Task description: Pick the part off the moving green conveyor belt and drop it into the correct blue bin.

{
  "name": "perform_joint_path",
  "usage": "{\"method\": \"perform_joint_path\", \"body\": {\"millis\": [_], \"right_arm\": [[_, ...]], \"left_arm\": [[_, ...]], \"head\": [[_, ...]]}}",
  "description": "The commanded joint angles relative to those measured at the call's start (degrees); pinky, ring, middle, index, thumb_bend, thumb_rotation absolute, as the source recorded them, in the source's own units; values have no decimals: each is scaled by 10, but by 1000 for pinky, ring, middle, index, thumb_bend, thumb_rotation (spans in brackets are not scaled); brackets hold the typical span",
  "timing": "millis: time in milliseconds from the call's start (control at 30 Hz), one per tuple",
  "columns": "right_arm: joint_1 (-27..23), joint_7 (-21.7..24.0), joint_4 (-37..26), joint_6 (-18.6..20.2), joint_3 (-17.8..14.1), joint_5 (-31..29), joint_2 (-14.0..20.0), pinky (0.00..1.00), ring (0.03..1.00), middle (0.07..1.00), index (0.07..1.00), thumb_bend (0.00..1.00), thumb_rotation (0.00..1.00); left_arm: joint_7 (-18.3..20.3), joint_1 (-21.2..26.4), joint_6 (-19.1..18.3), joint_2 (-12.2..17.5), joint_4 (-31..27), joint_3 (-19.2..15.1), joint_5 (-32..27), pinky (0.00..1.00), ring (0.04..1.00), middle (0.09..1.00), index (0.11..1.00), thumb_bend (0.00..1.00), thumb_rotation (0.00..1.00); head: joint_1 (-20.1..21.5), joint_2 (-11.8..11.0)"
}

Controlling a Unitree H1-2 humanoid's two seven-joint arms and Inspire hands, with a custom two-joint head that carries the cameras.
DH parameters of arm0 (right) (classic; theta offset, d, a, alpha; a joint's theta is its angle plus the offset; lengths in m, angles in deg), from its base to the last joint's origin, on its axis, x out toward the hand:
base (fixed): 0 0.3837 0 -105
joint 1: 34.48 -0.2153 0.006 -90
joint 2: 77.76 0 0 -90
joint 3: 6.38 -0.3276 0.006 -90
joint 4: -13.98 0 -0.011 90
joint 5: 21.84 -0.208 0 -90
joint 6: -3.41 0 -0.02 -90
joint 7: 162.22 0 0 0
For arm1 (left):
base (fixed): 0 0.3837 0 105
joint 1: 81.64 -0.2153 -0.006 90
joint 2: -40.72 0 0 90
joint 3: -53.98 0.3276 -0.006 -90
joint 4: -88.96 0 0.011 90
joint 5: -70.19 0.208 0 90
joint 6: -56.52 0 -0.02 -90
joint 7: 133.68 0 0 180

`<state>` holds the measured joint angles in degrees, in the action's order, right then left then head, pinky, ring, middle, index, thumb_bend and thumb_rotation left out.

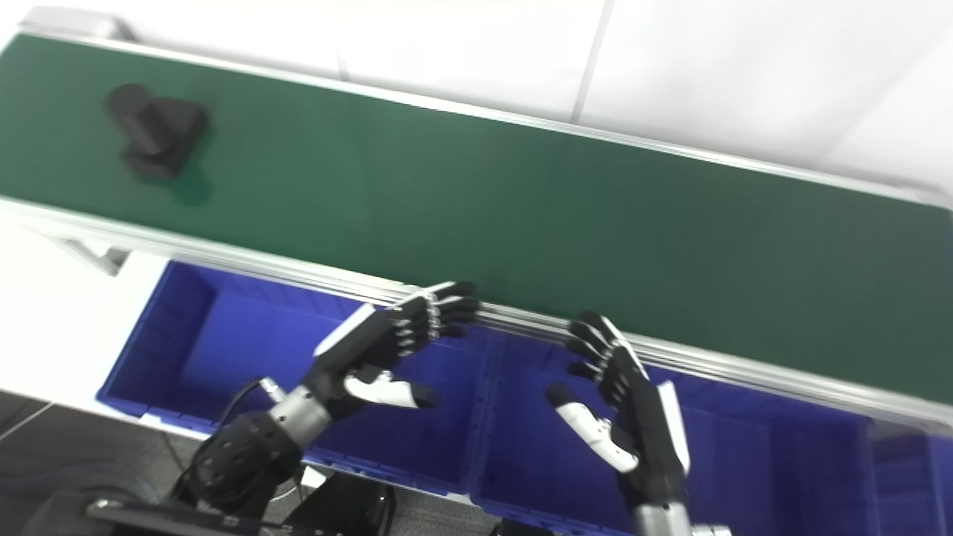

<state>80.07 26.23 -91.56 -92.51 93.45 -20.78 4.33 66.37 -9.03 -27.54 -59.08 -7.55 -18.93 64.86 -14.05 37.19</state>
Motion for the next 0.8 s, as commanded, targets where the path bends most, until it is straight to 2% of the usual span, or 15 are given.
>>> {"method": "perform_joint_path", "body": {"millis": [0,267,300,467,767], "right_arm": [[0,3,4,-44,-5,-9,4,743,822,849,890,551,472],[-10,5,36,-64,-12,-18,6,735,812,841,889,539,460],[-11,5,39,-66,-12,-19,6,735,812,841,889,538,459],[-17,8,50,-64,-14,-26,8,737,811,840,892,531,448],[-25,7,68,-73,-17,-31,8,734,808,842,895,527,397]], "left_arm": [[-3,6,34,-7,0,3,4,859,876,875,889,1000,400],[-8,14,47,-18,32,7,10,837,865,865,883,1000,381],[-7,15,49,-19,35,7,10,837,865,865,883,1000,381],[-7,25,69,-23,61,7,16,840,862,863,876,1000,376],[-9,36,77,-28,85,7,23,824,857,865,867,1000,386]], "head": [[-2,-4],[-22,-46],[-22,-46],[-37,-74],[-46,-95]]}}
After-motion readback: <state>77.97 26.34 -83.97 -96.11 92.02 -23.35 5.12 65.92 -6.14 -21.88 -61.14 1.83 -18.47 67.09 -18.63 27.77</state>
